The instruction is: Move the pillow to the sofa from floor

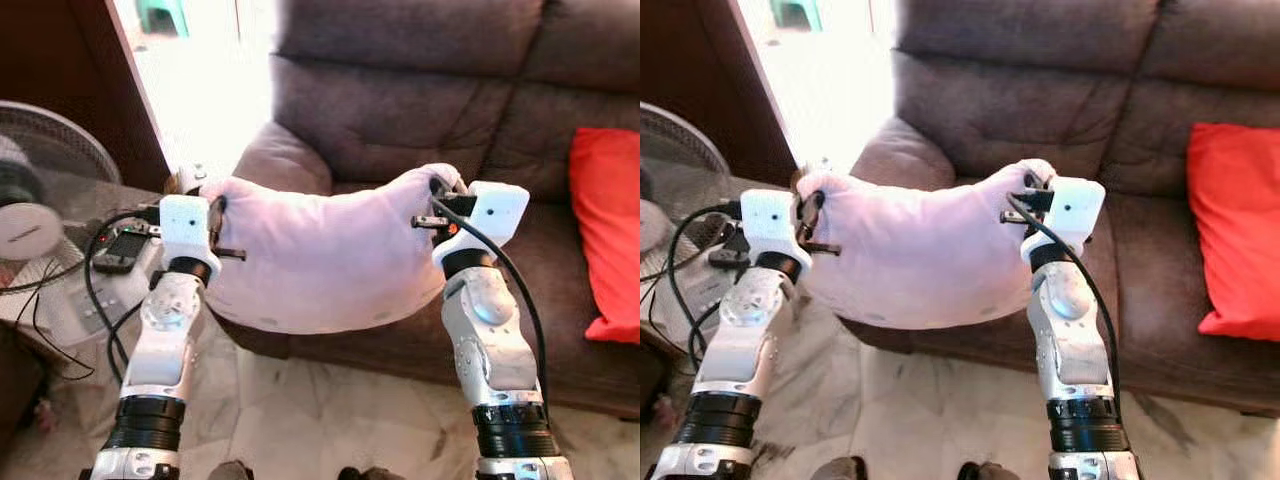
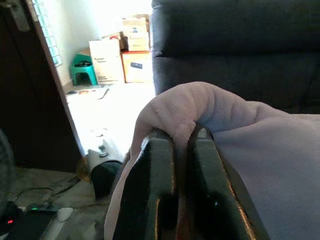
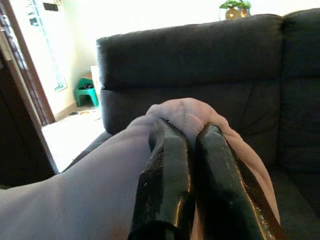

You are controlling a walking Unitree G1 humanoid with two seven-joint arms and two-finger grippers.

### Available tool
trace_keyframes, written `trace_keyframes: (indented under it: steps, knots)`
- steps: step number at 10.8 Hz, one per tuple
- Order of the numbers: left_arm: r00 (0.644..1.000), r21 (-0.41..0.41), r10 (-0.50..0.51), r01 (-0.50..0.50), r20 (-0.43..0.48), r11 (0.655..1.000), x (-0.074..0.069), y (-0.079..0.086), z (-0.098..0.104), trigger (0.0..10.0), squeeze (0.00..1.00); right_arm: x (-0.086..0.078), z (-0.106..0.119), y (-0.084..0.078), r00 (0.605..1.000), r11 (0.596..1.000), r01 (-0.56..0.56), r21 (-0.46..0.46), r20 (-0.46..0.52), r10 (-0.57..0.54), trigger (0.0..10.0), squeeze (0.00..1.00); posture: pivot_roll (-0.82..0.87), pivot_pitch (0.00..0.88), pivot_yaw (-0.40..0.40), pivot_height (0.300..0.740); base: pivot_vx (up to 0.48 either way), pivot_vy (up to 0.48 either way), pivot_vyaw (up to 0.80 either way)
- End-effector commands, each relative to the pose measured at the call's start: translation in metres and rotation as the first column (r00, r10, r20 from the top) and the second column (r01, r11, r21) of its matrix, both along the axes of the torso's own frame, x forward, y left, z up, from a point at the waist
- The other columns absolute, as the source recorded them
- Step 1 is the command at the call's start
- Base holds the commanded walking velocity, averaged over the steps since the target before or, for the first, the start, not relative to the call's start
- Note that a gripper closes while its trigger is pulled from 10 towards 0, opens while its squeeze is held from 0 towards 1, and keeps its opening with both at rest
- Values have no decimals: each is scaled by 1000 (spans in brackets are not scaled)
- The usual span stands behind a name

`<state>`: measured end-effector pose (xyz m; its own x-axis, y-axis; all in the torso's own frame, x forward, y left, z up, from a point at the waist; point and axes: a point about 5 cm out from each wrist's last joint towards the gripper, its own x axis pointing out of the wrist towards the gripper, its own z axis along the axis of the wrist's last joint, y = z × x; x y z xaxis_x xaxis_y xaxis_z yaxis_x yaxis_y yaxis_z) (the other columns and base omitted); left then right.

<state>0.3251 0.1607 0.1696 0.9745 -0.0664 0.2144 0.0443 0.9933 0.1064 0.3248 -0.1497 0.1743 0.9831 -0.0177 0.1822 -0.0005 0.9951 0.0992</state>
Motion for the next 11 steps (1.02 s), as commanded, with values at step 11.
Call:
trace_keyframes:
  steps: [11]
  knots:
    - [997,-49,45,-42,70,998,3,9,16,10000,0,2,22,3,995,999,-27,-29,95,29,10000,0,110,58,-44,740,0,-78,71]
